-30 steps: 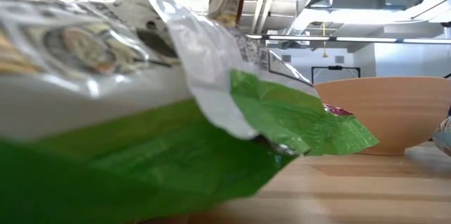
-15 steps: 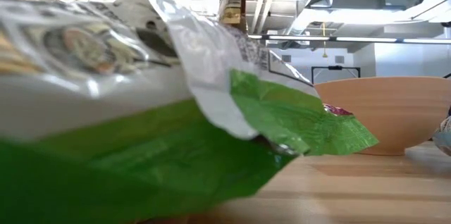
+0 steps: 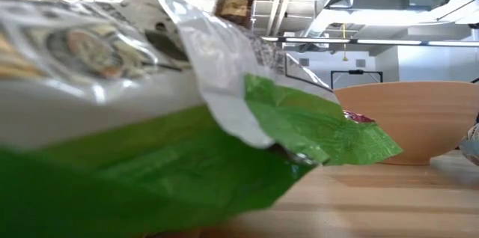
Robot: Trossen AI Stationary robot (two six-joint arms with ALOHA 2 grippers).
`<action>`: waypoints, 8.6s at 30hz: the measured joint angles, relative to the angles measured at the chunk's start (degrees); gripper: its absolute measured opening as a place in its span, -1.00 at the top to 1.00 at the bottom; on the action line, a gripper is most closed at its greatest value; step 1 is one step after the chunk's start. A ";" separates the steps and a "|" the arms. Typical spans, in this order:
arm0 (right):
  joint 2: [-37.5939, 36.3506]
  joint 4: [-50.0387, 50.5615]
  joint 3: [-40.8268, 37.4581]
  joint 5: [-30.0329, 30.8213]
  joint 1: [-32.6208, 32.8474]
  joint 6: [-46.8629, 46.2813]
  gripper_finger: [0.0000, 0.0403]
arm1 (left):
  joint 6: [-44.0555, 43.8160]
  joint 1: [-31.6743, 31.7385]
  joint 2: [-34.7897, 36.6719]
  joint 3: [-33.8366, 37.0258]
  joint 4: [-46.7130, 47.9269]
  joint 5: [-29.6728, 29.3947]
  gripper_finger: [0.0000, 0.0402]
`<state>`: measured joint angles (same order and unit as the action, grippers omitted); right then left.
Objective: Pick & Place Food Item
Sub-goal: Put the orange seasoning pack into the blue bin
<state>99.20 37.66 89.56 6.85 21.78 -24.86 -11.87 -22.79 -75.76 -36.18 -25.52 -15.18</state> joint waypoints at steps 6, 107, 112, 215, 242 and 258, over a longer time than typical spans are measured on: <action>0.00 0.03 0.00 0.00 0.00 0.00 1.00 | 0.95 0.85 -0.06 -0.02 -2.58 1.66 -0.24; 0.00 -0.86 0.00 -1.14 -0.96 6.88 1.00 | -0.44 5.25 -5.73 -0.04 -15.55 16.96 1.00; 0.00 -0.86 0.00 -1.14 -0.94 6.88 0.97 | -0.42 5.25 -5.73 -0.04 -15.43 16.56 1.00; -0.63 13.74 -0.02 24.74 13.81 -9.68 0.50 | -14.12 -25.29 0.08 -0.02 14.53 -36.09 1.00; -0.63 13.74 -0.02 24.73 13.81 -9.68 0.50 | -21.68 -25.24 0.08 -0.02 17.13 -39.49 1.00; -0.63 13.72 -0.02 24.72 13.84 -9.68 0.50 | -24.72 -25.83 0.08 -0.02 17.81 -39.54 1.00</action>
<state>98.56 51.38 89.54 31.57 35.62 -34.54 -36.59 -48.61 -75.68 -36.21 -7.71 -54.72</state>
